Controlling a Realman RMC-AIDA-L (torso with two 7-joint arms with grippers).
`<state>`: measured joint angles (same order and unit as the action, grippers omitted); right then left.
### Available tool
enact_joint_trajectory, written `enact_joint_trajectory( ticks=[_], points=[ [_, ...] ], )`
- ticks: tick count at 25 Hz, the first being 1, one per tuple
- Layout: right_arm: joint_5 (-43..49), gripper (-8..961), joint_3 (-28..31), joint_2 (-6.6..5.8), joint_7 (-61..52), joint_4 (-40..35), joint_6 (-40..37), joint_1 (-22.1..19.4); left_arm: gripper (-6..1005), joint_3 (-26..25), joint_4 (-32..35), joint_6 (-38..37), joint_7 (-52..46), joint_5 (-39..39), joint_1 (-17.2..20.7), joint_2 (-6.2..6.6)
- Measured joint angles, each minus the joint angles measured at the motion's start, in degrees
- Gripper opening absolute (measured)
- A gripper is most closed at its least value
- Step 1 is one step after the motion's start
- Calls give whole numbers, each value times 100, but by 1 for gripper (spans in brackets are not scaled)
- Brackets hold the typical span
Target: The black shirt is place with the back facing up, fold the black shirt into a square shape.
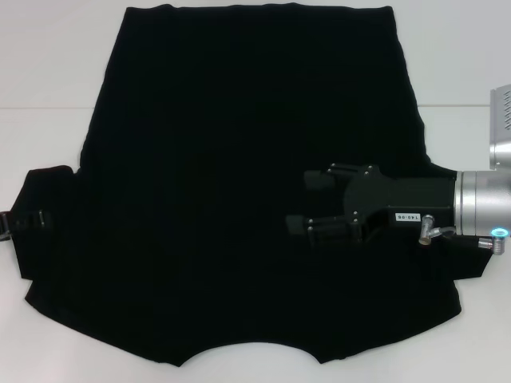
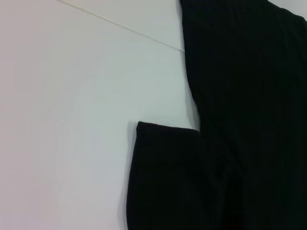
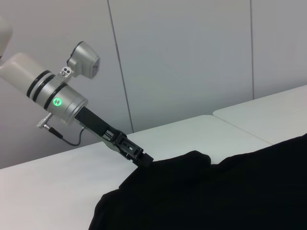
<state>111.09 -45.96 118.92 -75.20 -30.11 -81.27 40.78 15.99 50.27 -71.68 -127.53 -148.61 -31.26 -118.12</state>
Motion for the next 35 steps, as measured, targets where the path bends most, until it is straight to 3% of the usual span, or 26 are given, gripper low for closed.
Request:
enact_joint_trajectory(
  ticks=[15, 21, 26, 35],
  points=[
    [-10, 930, 0, 0, 17, 0, 24, -9, 891, 133, 0, -20, 2, 41, -24, -1],
    [-45, 930, 0, 0, 20, -12, 31, -14, 726, 179, 1, 22, 16, 8, -32, 0],
    [-83, 930, -1, 0, 23, -12, 33, -21, 485, 215, 0, 53, 24, 8, -32, 0],
    [-83, 929, 0, 0, 23, -12, 33, -17, 246, 390, -32, 336, 64, 8, -34, -32]
  ],
)
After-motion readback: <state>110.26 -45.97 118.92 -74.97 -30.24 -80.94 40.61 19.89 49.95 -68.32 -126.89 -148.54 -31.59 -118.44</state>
